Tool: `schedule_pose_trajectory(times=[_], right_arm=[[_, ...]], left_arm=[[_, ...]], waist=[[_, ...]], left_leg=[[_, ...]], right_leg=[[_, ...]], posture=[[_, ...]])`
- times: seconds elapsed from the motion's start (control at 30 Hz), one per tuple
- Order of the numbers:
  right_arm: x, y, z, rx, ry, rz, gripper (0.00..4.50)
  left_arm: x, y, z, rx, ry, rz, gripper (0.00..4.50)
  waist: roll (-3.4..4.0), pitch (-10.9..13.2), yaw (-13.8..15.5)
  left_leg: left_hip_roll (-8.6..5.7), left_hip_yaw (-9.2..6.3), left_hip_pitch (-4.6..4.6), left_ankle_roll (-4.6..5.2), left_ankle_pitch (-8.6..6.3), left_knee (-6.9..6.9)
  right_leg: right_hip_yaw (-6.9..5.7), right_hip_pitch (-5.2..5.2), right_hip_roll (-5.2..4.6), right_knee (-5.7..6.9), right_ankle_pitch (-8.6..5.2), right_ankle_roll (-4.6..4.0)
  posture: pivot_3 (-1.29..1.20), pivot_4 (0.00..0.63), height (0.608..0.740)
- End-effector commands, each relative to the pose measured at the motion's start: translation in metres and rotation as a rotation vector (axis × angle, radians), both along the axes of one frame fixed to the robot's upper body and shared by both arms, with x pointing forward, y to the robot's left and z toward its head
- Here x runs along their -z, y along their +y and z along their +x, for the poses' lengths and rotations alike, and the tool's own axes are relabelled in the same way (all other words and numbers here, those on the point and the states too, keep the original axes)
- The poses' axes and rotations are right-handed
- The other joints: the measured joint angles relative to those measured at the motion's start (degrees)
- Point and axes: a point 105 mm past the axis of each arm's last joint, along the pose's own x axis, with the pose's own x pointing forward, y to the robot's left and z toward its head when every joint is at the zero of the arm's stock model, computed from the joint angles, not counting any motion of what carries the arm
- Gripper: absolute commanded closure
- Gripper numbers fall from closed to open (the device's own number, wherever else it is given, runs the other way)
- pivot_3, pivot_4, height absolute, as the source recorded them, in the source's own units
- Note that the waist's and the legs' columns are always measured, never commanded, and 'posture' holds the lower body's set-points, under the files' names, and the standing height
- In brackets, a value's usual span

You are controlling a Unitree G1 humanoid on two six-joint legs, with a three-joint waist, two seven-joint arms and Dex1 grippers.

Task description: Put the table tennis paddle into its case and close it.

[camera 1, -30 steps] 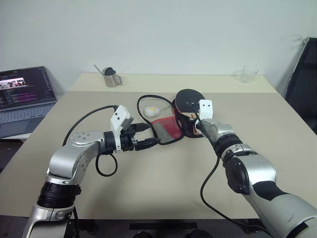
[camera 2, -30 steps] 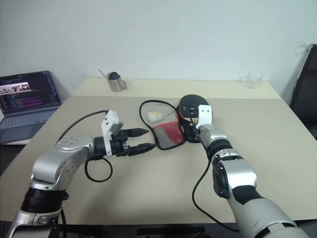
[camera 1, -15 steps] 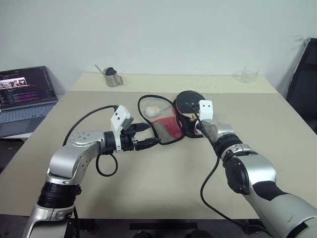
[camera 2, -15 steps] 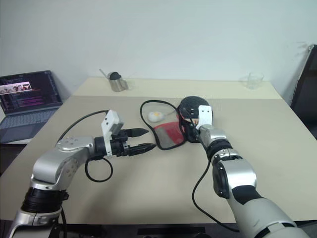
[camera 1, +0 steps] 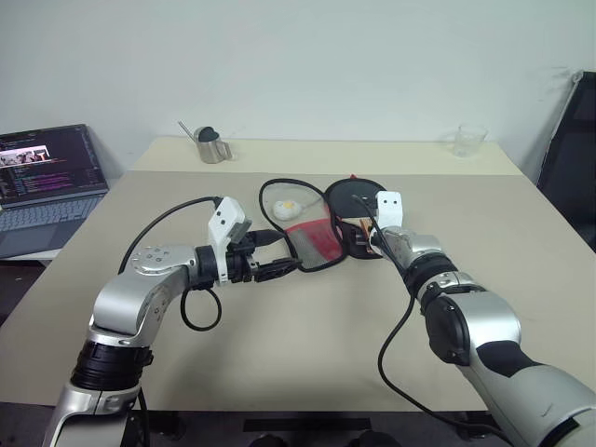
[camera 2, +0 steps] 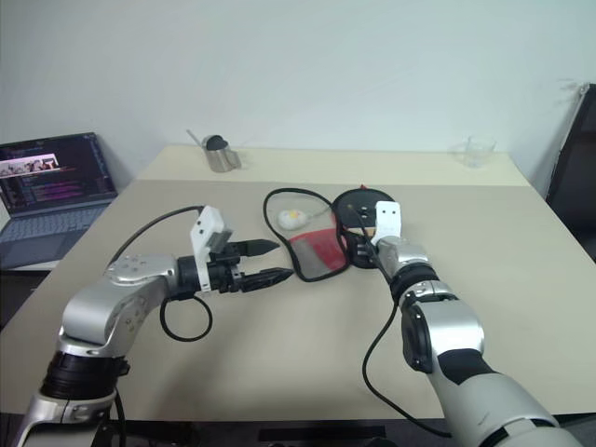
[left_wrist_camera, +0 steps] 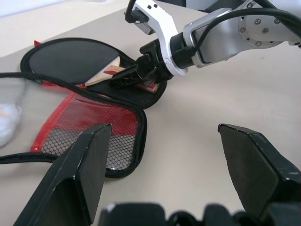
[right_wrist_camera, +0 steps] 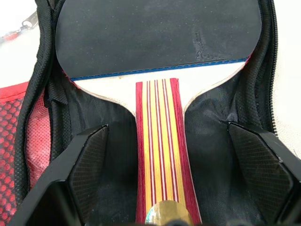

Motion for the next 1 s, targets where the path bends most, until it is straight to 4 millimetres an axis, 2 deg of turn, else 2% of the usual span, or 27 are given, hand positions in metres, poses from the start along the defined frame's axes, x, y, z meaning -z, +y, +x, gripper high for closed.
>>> schedule_pose_trajectory(times=[0.03, 0.13, 0.17, 0.3, 0.4, 0.57, 0.67, 0.7, 0.77, 0.9, 0.97, 1.0], right_arm=[[-0.049, 0.003, 0.007, -0.093, -0.109, -0.002, 0.04], [-0.084, -0.003, 0.0, -0.213, -0.199, -0.055, 0.04], [-0.09, -0.005, -0.004, -0.239, -0.221, -0.069, 0.04], [-0.097, -0.025, -0.023, -0.272, -0.255, -0.091, 0.04], [-0.107, -0.049, -0.036, -0.246, -0.277, -0.092, 0.04], [-0.123, -0.067, -0.05, -0.23, -0.319, -0.094, 0.04], [-0.125, -0.071, -0.055, -0.228, -0.319, -0.064, 0.0], [-0.126, -0.069, -0.057, -0.241, -0.317, -0.041, 0.0], [-0.129, -0.047, -0.078, -0.443, -0.321, 0.022, 0.0], [-0.124, -0.018, -0.119, -0.738, -0.319, 0.01, 0.0], [-0.118, -0.01, -0.131, -0.807, -0.301, -0.003, 0.0], [-0.116, -0.008, -0.133, -0.813, -0.299, -0.004, 0.0]], left_arm=[[-0.007, 0.016, 0.021, -0.14, -0.062, 0.015, 0.55], [-0.004, 0.042, 0.042, -0.299, -0.06, 0.018, 0.55], [-0.004, 0.047, 0.045, -0.329, -0.063, 0.016, 0.55], [0.015, 0.08, 0.066, -0.509, -0.038, 0.082, 0.55], [0.028, 0.083, 0.078, -0.553, 0.009, 0.107, 0.55], [0.038, 0.074, 0.09, -0.561, 0.045, 0.12, 0.55], [0.041, 0.067, 0.096, -0.548, 0.057, 0.133, 1.11], [0.042, 0.066, 0.097, -0.543, 0.06, 0.144, 1.45], [0.043, 0.061, 0.102, -0.544, 0.066, 0.169, 2.22], [0.045, 0.049, 0.108, -0.521, 0.072, 0.2, 3.6], [0.047, 0.042, 0.111, -0.516, 0.074, 0.209, 4.37], [0.049, 0.038, 0.112, -0.515, 0.079, 0.212, 4.47]], waist=[[0.0, 0.0, 0.01], [0.0, 0.0, 0.05], [0.0, 0.0, 0.08], [-0.02, -0.02, 0.2], [-0.02, -0.02, 0.34], [-0.03, -0.02, 0.32], [-0.03, -0.03, 0.11], [-0.03, -0.03, 0.02], [-0.03, -0.03, 0.04], [-0.03, -0.02, 0.2], [-0.04, -0.02, 0.27], [-0.04, -0.03, 0.27]], left_leg=[[0.0, 0.0, 0.0, 0.0, 0.0, 0.0], [0.0, 0.0, -0.01, 0.0, 0.0, 0.0], [0.0, -0.01, -0.01, 0.01, 0.0, -0.01], [0.02, -0.04, -0.02, 0.01, -0.01, -0.05], [0.01, -0.01, -0.02, 0.01, -0.01, -0.01], [-0.03, 0.02, -0.02, 0.01, -0.01, 0.04], [-0.01, 0.01, -0.01, 0.01, -0.01, 0.02], [-0.01, 0.01, -0.01, 0.01, -0.01, 0.02], [-0.01, 0.04, -0.01, 0.01, -0.01, 0.01], [-0.02, 0.03, -0.03, 0.02, -0.01, 0.0], [-0.05, 0.01, -0.05, 0.03, -0.02, 0.02], [-0.05, 0.0, -0.05, 0.03, -0.02, 0.03]], right_leg=[[0.0, 0.0, 0.0, 0.01, 0.0, 0.0], [-0.01, -0.02, 0.01, 0.02, 0.0, 0.0], [0.0, -0.02, 0.01, 0.0, 0.0, 0.0], [-0.03, -0.01, 0.01, -0.08, -0.01, 0.01], [-0.03, -0.01, -0.01, -0.03, 0.0, 0.01], [-0.03, -0.03, -0.02, 0.0, 0.03, 0.05], [-0.03, -0.02, 0.01, 0.0, 0.03, 0.05], [-0.03, -0.03, 0.03, 0.0, 0.03, 0.05], [-0.01, -0.04, 0.04, 0.0, 0.03, 0.04], [-0.02, -0.04, 0.06, -0.06, 0.03, 0.05], [-0.04, -0.02, 0.04, -0.09, 0.02, 0.06], [-0.05, -0.01, 0.04, -0.09, 0.03, 0.06]], posture=[[0.0, 0.15, 0.74], [0.0, 0.15, 0.74], [0.0, 0.15, 0.74], [0.0, 0.15, 0.74], [0.0, 0.15, 0.74], [0.0, 0.15, 0.74], [0.0, 0.15, 0.74], [0.0, 0.15, 0.74], [0.0, 0.15, 0.74], [0.0, 0.15, 0.74], [0.0, 0.15, 0.74], [0.0, 0.15, 0.74]])
